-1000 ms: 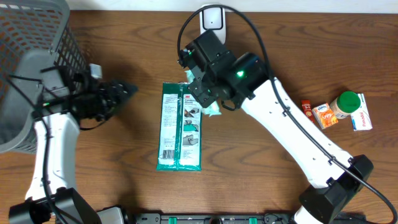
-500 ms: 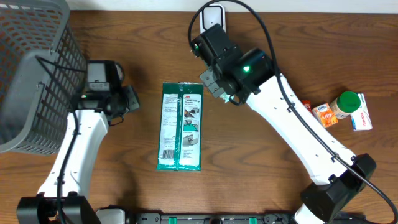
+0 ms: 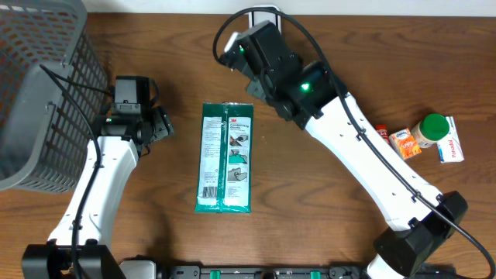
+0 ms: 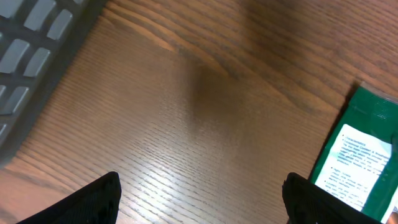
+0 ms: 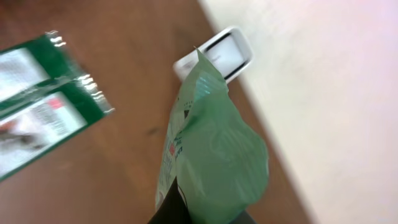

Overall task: Scan the item barcode
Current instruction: 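Raise the wipes packet with the right gripper toward the white scanner, then hold the wipes packet in front of the scanner with the right gripper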

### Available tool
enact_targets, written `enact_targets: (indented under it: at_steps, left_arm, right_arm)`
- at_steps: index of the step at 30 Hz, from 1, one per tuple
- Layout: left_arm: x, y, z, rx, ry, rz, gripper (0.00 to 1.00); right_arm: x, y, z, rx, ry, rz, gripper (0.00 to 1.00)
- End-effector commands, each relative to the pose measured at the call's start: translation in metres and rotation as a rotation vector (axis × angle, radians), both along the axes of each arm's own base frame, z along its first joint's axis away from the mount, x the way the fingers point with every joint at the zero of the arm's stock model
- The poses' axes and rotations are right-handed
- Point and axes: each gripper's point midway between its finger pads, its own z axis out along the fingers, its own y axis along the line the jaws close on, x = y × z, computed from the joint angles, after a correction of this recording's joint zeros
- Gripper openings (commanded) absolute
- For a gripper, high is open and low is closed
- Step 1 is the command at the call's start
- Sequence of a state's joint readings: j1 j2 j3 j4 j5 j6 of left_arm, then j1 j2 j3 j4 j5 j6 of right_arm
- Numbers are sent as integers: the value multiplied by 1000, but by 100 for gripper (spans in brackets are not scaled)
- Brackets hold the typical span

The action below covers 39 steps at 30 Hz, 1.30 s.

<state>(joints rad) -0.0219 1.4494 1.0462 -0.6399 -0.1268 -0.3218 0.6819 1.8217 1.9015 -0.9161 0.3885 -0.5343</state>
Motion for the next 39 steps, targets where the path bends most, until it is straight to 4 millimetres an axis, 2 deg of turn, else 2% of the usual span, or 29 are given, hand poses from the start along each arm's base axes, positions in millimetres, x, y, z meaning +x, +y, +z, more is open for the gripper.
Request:
enact_targets:
  at_steps: [1, 8, 15, 18, 20, 22, 28, 30, 35, 39]
  left_arm:
    - [5, 3, 14, 18, -37, 14, 85]
    - [5, 3, 14, 18, -37, 14, 84]
    - [5, 3, 14, 18, -37, 14, 85]
    - [5, 3, 14, 18, -37, 14, 85]
    - [5, 3, 14, 18, -37, 14, 85]
    - [5, 3, 14, 18, -37, 14, 85]
    - [5, 3, 14, 18, -37, 14, 85]
    - [5, 3, 14, 18, -37, 14, 85]
    - [5, 3, 14, 18, -37, 14, 85]
    - [5, 3, 14, 18, -37, 14, 85]
  right_arm:
    - [16, -8, 21, -203, -138, 77, 1]
    - [37, -3, 56, -437, -317, 222, 1]
    - [61, 9, 101, -509, -525, 254, 1]
    - [80, 9, 102, -576, -577, 222, 1]
    - [98, 6, 94, -656, -599, 187, 1]
    - [125, 4, 82, -717, -641, 141, 1]
    - [176, 4, 45, -675, -756, 56, 1]
    - [186, 8, 27, -659, -776, 61, 1]
    - [208, 21, -34, -584, -749, 129, 1]
    - [219, 16, -61, -415, -708, 63, 1]
